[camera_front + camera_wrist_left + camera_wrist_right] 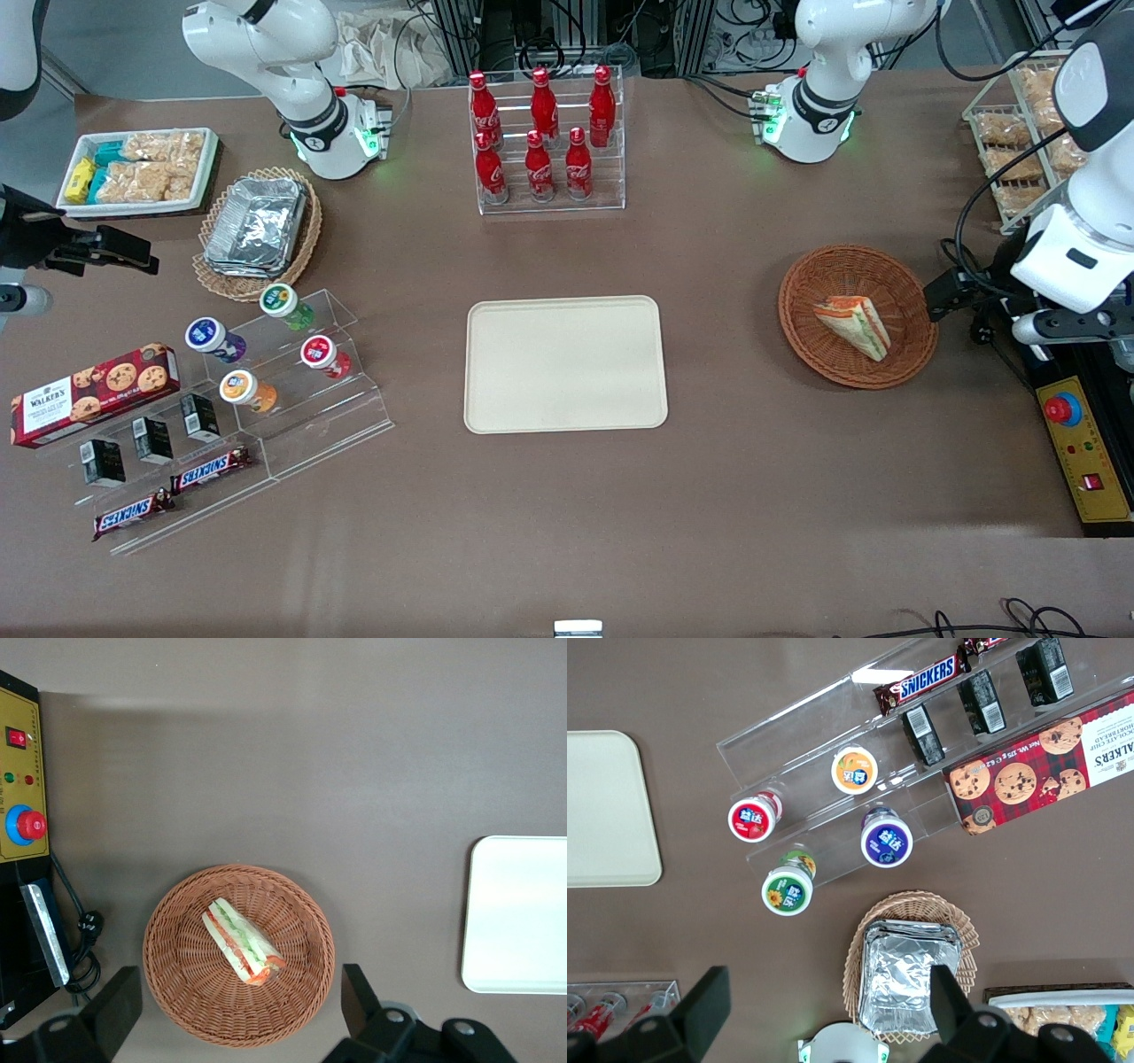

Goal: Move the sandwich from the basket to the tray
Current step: 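Move the left gripper over the wrapped sandwich in the wicker basket, then lower the open left gripper and close it on the sandwich, then lift the sandwich and carry it toward the cream tray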

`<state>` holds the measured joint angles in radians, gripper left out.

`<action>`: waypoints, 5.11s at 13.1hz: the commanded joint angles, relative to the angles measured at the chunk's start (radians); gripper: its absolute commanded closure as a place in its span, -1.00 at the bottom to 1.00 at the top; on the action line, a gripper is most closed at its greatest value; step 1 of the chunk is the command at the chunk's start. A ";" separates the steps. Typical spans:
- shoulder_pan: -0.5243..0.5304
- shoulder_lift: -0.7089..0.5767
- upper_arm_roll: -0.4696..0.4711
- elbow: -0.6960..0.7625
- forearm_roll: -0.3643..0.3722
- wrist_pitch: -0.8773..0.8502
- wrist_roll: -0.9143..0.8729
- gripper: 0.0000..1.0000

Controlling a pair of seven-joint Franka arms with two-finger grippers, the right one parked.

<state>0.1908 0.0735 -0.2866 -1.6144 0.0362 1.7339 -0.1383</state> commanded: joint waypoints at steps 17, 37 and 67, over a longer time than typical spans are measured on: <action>0.082 0.157 -0.006 -0.195 0.105 0.205 -0.773 -1.00; 0.078 -0.007 -0.012 -0.740 0.050 0.640 -0.926 -1.00; -0.210 -0.163 -0.023 -0.653 -0.027 0.590 -0.837 1.00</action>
<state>0.0624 -0.1122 -0.3172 -2.3604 0.0332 2.3524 -1.0114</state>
